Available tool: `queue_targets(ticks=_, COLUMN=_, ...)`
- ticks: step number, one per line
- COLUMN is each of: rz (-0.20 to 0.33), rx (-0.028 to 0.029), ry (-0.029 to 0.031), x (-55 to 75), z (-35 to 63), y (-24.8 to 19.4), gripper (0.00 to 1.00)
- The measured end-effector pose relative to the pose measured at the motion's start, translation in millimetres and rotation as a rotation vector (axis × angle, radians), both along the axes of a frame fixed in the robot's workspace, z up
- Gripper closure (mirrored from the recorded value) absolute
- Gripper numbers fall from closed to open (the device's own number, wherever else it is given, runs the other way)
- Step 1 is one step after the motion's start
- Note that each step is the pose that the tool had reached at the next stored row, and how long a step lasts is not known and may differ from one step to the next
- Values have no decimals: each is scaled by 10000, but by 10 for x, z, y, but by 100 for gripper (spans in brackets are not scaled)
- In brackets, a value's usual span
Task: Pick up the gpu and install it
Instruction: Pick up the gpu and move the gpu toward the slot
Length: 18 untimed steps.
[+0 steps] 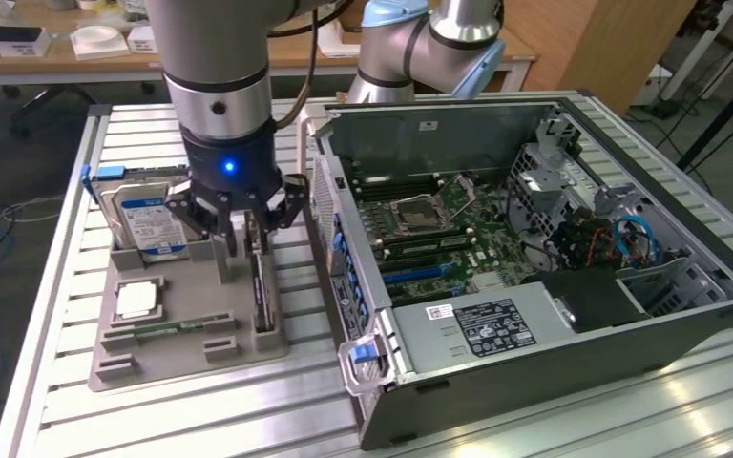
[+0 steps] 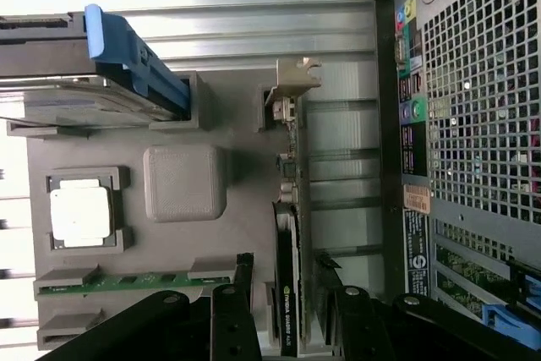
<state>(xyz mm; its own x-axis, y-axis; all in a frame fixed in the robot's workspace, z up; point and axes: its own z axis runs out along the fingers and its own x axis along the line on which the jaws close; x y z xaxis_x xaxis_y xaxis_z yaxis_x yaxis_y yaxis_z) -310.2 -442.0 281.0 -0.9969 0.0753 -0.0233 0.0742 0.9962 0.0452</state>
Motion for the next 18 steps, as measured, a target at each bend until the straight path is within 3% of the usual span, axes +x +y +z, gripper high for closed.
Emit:
queue_targets(ticks=8, rz=-1, rx=-1, ry=1, x=0, z=-71, y=-41, gripper=59)
queue_targets(ticks=18, rz=46, rx=0, ry=0, x=17, z=-174, y=-44, gripper=59)
